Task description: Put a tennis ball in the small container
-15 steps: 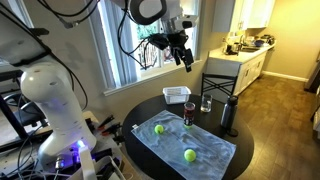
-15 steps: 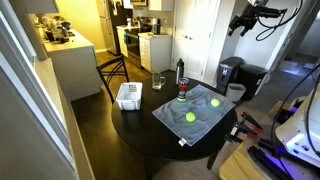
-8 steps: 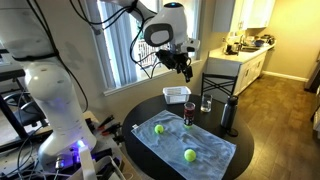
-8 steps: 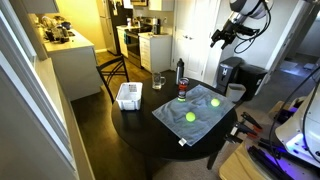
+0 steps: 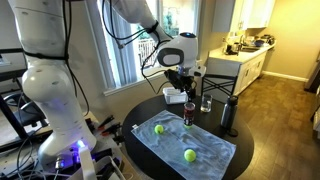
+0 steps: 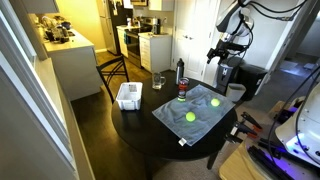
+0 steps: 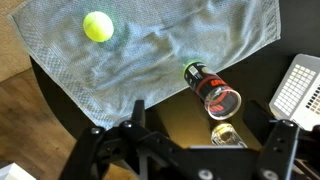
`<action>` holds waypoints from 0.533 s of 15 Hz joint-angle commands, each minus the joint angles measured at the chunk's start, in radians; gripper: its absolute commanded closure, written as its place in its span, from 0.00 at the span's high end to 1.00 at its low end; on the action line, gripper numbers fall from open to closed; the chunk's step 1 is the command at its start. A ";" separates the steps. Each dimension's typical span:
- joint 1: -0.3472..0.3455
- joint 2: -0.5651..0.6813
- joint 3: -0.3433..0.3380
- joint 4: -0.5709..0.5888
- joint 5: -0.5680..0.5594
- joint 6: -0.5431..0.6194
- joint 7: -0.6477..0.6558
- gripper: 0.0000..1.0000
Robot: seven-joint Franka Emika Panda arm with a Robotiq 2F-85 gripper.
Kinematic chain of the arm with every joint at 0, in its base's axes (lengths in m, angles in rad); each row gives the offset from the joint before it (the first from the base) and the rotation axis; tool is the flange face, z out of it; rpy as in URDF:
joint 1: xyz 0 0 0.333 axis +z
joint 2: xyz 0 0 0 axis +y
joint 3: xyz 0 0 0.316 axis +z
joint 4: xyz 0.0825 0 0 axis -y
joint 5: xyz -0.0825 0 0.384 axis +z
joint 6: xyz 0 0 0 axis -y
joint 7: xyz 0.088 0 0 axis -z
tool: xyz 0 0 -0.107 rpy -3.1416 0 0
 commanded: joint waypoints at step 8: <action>-0.069 0.046 0.055 0.030 -0.027 0.000 0.017 1.00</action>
